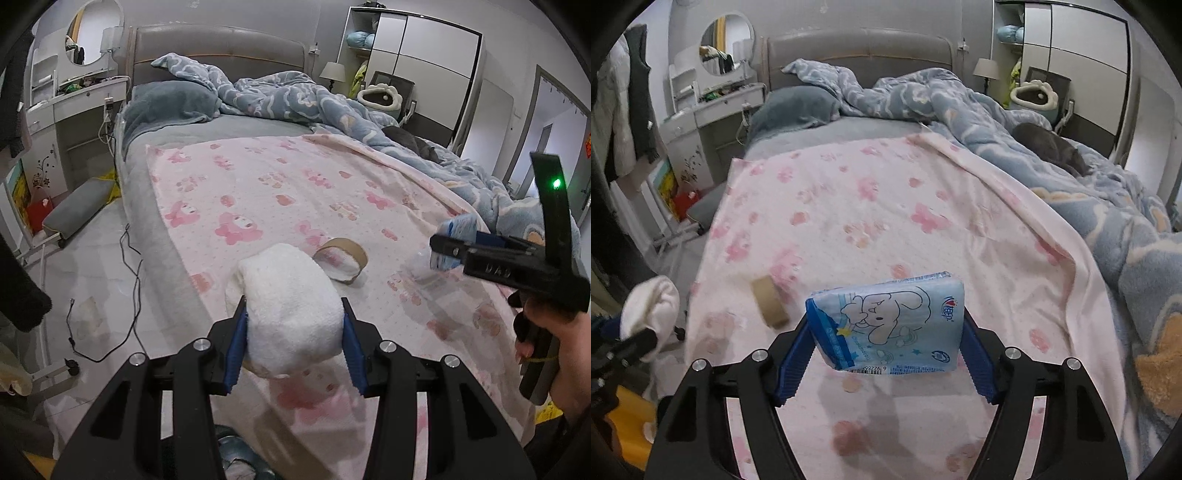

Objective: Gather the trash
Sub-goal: 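Carry the cotton pad and wipes pack in both tools toward the bin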

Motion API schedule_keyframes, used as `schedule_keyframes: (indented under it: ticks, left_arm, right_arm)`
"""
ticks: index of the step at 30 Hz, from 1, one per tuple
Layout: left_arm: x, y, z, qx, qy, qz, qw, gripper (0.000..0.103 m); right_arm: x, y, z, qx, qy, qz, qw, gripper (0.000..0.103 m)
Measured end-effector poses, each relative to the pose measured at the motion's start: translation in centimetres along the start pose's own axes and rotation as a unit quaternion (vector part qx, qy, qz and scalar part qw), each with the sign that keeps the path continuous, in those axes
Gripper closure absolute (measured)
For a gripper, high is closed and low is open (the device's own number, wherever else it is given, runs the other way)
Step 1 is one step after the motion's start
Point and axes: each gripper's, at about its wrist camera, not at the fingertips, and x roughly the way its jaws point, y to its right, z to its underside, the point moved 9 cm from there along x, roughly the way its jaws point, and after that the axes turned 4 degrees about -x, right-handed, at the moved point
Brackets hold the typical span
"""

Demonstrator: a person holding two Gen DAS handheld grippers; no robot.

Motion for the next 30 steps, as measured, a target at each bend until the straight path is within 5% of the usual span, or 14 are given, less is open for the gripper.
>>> schedule_keyframes:
  ticks: [14,30]
  left_arm:
    - [-2.9,-4.9,4.5,-0.001,-0.026,-0.057,0.998,0.054]
    - [-3.1,-9.7,15.6,-0.047,-0.163,-0.091,0.9814,0.054]
  right_arm:
    - [-3.2,-7.0,-0.5,-0.024,0.029,-0.068,0.997,0.029]
    - [-9.0,-14.2,2.0,-0.059,0.058,-0.131,0.988,0.029]
